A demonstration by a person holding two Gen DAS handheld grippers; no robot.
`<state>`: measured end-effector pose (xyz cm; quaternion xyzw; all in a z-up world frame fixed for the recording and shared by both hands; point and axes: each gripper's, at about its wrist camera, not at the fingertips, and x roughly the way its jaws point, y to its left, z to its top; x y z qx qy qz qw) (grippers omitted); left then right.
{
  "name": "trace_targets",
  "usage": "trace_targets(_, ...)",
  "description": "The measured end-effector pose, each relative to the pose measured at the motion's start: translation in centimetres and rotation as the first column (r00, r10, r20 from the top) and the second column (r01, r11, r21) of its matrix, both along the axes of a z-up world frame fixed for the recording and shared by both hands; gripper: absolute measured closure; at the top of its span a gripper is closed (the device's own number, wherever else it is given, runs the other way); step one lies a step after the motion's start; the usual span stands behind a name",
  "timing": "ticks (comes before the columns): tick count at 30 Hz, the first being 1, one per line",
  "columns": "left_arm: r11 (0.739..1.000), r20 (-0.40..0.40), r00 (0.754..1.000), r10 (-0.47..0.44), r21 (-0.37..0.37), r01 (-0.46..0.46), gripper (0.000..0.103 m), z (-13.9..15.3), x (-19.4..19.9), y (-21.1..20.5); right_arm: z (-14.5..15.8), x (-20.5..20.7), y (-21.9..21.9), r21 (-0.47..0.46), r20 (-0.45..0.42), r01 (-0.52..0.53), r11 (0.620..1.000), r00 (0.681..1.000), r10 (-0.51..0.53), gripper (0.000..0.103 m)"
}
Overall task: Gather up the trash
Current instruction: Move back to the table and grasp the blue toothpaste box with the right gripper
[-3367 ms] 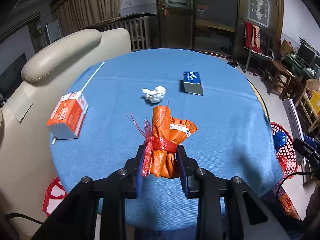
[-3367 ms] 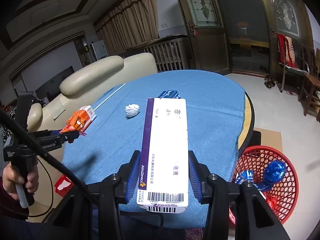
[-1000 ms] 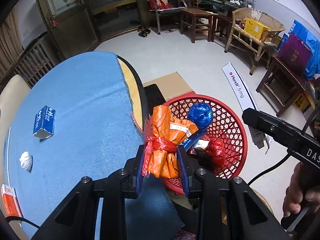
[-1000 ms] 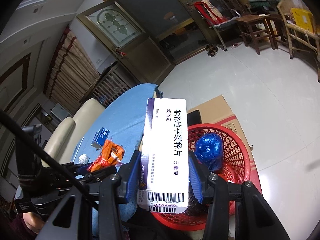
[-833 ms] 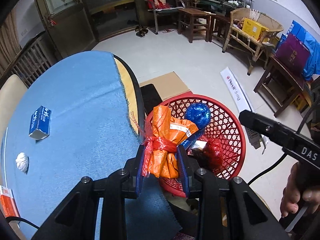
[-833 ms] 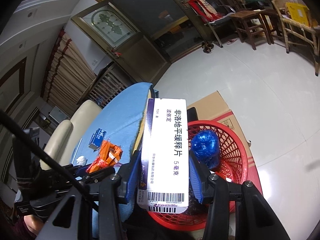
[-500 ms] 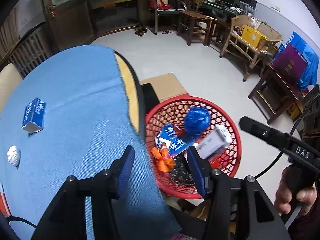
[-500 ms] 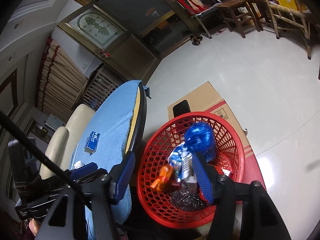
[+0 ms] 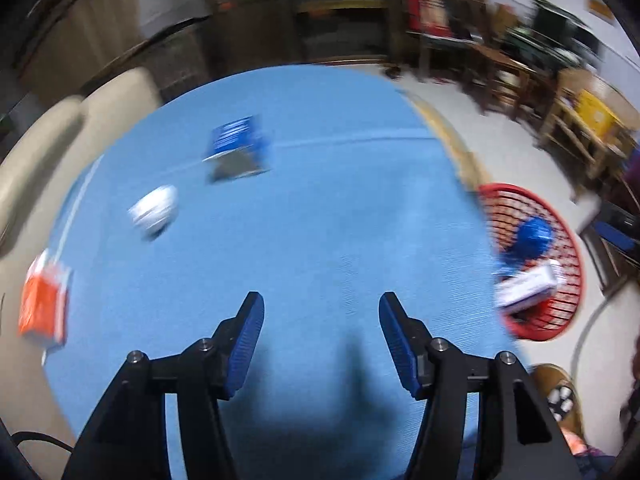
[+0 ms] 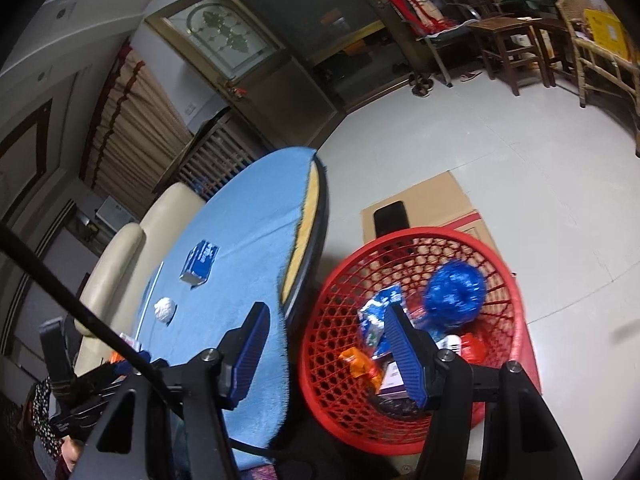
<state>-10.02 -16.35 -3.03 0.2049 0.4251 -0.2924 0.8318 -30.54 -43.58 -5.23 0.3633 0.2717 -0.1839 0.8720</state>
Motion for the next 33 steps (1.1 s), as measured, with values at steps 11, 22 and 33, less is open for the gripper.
trace_targets(11, 0.957, 0.069, 0.955, 0.289, -0.026, -0.288, 0.042, 0.4, 5.7, 11.0, 1.1, 7.2, 5.5, -0.048, -0.075, -0.173, 0.984, 0.983, 0.169, 0.039)
trace_targets(22, 0.924, 0.027, 0.924, 0.382, -0.039, -0.381, 0.042, -1.5, 8.3, 15.5, 2.9, 22.1, 9.5, -0.027, -0.138, -0.336, 0.942, 0.934, 0.329, 0.036)
trace_targets(33, 0.907, 0.014, 0.908, 0.419, -0.045, -0.418, 0.042, -2.2, 10.9, 17.9, 0.5, 37.9, 13.2, 0.032, -0.237, -0.344, 0.939, 0.91, 0.341, 0.036)
